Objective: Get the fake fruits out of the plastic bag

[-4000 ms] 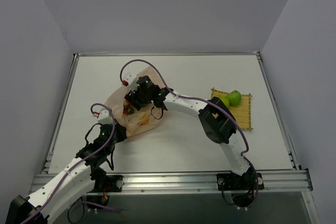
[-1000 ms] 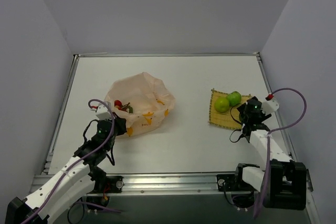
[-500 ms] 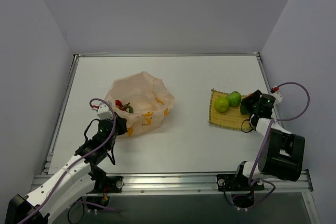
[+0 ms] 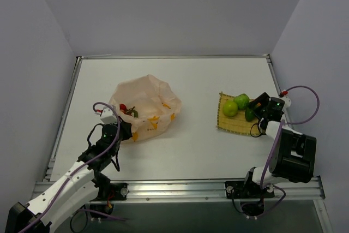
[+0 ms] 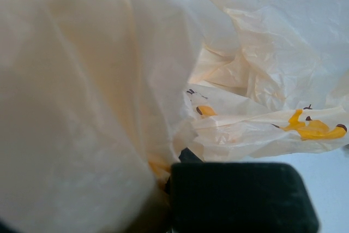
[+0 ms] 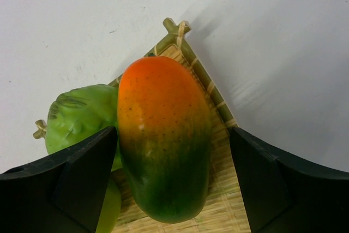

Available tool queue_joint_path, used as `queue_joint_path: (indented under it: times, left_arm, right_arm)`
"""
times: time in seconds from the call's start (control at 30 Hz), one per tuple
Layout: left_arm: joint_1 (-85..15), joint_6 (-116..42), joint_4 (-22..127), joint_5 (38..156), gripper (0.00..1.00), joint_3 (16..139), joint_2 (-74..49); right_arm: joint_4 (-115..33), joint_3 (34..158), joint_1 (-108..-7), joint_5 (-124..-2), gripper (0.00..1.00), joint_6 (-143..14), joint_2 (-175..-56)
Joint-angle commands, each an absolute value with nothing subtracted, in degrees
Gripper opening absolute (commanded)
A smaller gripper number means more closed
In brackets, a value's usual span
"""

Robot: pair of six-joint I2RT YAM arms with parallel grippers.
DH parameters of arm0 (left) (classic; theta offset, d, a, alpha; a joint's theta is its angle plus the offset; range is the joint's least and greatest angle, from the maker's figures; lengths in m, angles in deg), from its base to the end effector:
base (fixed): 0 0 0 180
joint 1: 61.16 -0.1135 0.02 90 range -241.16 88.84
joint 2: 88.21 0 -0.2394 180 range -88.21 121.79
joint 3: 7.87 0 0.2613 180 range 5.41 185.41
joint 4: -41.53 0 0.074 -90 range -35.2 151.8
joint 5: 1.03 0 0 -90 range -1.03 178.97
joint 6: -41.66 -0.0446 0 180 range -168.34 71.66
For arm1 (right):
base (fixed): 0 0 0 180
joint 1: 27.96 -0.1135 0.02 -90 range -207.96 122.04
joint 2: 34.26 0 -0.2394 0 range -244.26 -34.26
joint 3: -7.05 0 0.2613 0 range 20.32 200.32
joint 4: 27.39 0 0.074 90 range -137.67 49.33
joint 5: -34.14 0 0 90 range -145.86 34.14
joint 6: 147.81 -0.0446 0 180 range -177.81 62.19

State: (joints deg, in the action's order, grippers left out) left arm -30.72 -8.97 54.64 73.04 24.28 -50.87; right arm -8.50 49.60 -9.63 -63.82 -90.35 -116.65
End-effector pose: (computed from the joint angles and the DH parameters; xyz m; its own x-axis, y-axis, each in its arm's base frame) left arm 0.1794 -0.0912 0.1984 -0.3758 -0.4867 -0.7886 0.0312 0.8439 -0.5356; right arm 0.2860 -0.0883 0.1411 -0.1846 0.6223 -0.7607 0.3416 0.7663 0.5441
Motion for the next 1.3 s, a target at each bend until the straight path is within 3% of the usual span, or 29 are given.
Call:
queue_joint_path:
  times: [0.0,0.2,0.37,0.6,0.7,0.8,0.83,0.87,0.97,1.27]
  left_arm:
    - [-30.6,-9.7,52.6,72.8,0.02,25.1,-51.4]
    - [-30.7,-9.1,53.3,72.4,0.02,25.0,-52.3]
    - [-30.6,-7.3,53.8,73.8,0.02,24.2,-53.2]
    - [-30.7,-4.8,60.4,74.7,0.02,23.8,-58.2]
    - [-30.7,-4.1,64.6,74.9,0.02,23.6,-60.4]
    - [-30.7,-2.2,69.1,74.7,0.02,23.4,-62.3]
    - [-30.6,-1.8,70.3,74.5,0.02,23.4,-62.9]
    - [-30.6,-0.9,72.3,74.5,0.02,23.3,-64.1]
    - [-30.5,0.3,76.2,73.4,0.02,23.5,-66.4]
    - [-30.6,3.2,82.9,71.9,0.02,23.1,-68.6]
  right_arm:
    - [-11.3,51.7,-9.6,-60.5,0.81,-90.9,-114.9]
    - [-14.1,50.5,-9.6,-57.3,0.83,-91.6,-109.2]
    - [-19.0,49.3,-9.9,-54.4,0.78,-92.4,-96.1]
    - [-20.6,49.7,-22.5,-60.4,0.74,-93.1,-83.7]
    - [-14.9,55.0,-37.6,-63.6,0.70,-93.7,-88.3]
    - [-15.8,66.2,-58.8,-58.2,0.52,-89.2,-97.0]
    - [-16.0,68.9,-63.5,-53.9,0.39,-86.0,-101.8]
    - [-16.0,71.5,-70.9,-53.3,0.35,-84.4,-104.5]
    - [-14.9,79.2,-78.0,-55.2,0.24,-80.1,-112.9]
    - [-15.5,92.1,-88.8,-59.0,0.19,-74.2,-129.9]
